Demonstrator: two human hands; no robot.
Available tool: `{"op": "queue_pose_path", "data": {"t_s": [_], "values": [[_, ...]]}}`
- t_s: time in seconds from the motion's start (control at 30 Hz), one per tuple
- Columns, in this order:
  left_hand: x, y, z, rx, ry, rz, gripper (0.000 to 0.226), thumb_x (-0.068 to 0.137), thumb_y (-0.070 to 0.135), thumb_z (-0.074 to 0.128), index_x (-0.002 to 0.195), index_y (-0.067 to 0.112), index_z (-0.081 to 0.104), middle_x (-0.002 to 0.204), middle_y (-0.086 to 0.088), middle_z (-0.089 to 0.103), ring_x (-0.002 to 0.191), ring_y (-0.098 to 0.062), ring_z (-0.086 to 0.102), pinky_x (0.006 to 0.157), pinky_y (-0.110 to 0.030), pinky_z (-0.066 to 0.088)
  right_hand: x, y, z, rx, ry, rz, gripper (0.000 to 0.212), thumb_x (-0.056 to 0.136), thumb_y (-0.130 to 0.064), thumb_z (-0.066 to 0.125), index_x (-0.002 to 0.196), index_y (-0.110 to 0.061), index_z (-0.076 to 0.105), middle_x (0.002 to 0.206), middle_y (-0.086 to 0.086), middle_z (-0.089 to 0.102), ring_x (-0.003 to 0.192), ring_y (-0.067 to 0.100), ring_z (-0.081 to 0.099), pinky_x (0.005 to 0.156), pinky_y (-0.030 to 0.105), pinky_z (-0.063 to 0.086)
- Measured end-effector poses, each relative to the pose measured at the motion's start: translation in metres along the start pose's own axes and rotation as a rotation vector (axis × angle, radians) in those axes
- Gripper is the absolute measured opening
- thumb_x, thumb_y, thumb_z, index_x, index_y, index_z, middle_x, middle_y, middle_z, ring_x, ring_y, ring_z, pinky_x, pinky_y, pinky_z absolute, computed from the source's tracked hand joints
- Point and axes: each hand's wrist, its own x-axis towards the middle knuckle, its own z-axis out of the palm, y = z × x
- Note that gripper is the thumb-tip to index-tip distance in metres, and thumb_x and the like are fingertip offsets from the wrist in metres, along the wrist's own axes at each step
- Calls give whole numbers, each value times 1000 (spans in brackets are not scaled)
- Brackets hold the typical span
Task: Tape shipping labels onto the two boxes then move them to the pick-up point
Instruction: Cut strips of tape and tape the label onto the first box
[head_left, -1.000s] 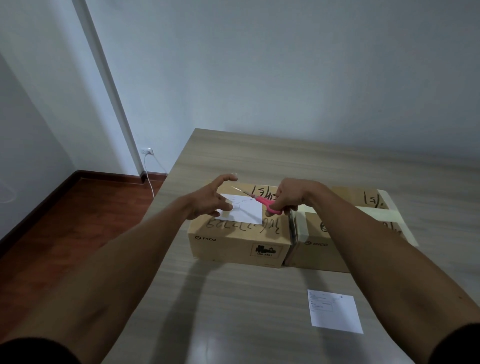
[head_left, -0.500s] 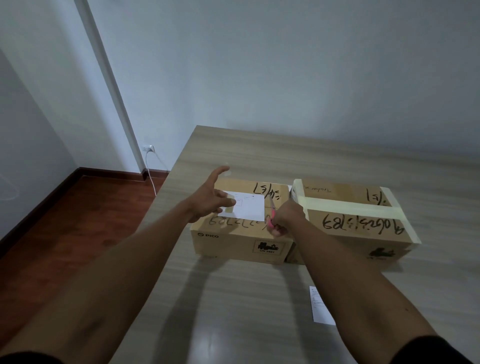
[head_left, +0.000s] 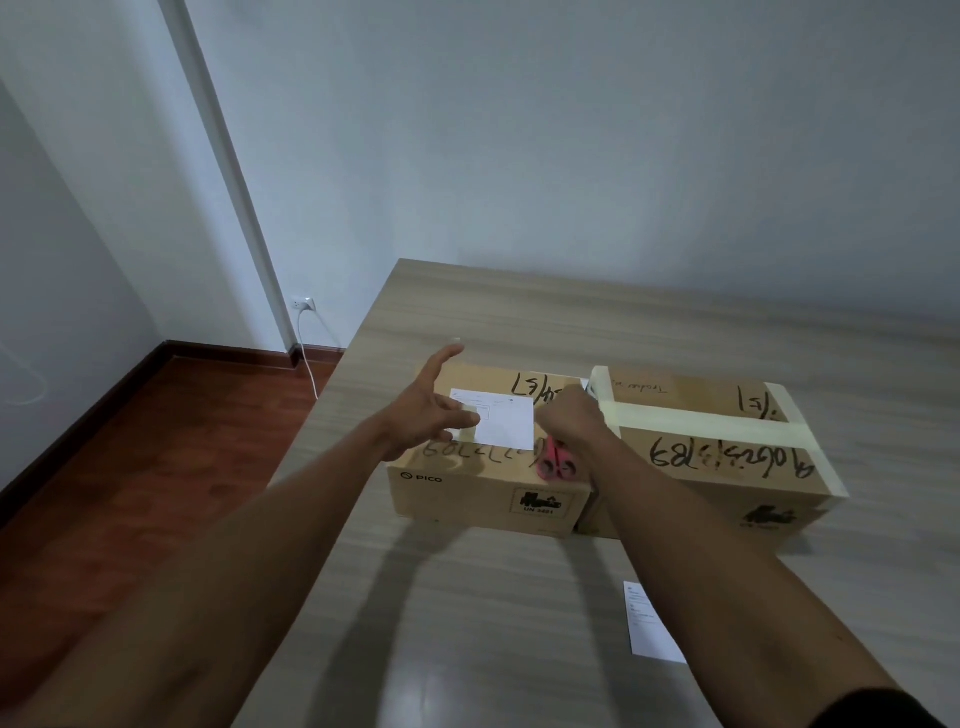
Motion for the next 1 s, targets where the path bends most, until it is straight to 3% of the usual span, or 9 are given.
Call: {"op": "queue_pose_path", "data": {"t_s": [0.03,0.1,0.2,0.37,0.5,0.63,0.73,0.87,1.0], "values": [[0,1,2,-41,-13,-13,102,86,6,81,150,58,22,93,-20,69,83,-22,64,77,-39,55,-5,-11,2,49,-26,-127,18,94,-5,58,77,-6,56,66,7,56,60,25,54,50,28,40],[-1,3,5,-121,-35,-38,103,85,9,83,148,63,21,94,-19,68,84,-23,65,80,-41,55,-12,-31,6,307,-147,-252,9,95,-10,64,98,-9,72,87,7,68,74,21,62,52,29,46],[-2,7,8,-203,-52,-80,105,83,11,85,146,66,21,98,-15,71,83,-22,68,81,-41,55,-16,-46,15,471,-268,-233,20,94,-12,66,112,-10,76,102,5,69,85,19,63,57,29,48],[-7,13,11,-269,-113,-103,101,84,7,82,143,65,24,105,-16,74,81,-24,67,86,-44,54,-10,-47,26,568,-363,-164,25,90,-19,73,111,-7,76,100,5,67,82,17,61,63,33,42],[-9,14,9,-263,-134,-124,104,84,7,82,146,63,22,115,-19,73,93,-29,66,88,-43,56,-7,-47,32,576,-368,-175,26,87,-20,80,108,-4,77,92,3,67,76,16,58,57,30,40],[-9,13,7,-247,-119,-153,107,83,8,83,150,61,19,119,-20,73,99,-30,67,88,-42,57,-5,-46,33,549,-332,-215,13,88,-17,79,96,-8,75,74,-3,65,69,13,55,55,27,39],[-8,8,5,-189,-107,-168,109,83,7,84,152,58,18,112,-15,75,95,-25,70,87,-40,57,-3,-47,29,470,-308,-262,8,87,-18,79,89,-12,75,75,-4,67,72,13,55,59,29,40],[-4,-9,0,-35,46,-249,106,82,7,84,160,33,17,114,-17,71,94,-29,68,84,-42,61,-1,-51,21,350,-265,-307,10,89,-16,78,90,-7,75,81,2,68,73,14,54,58,29,38],[-3,-21,-6,-287,307,-299,65,96,17,70,145,24,28,116,-22,69,94,-35,72,79,-50,62,2,-51,12,269,-232,-331,7,89,-14,78,86,-10,74,77,0,66,66,11,53,56,26,37]]}}
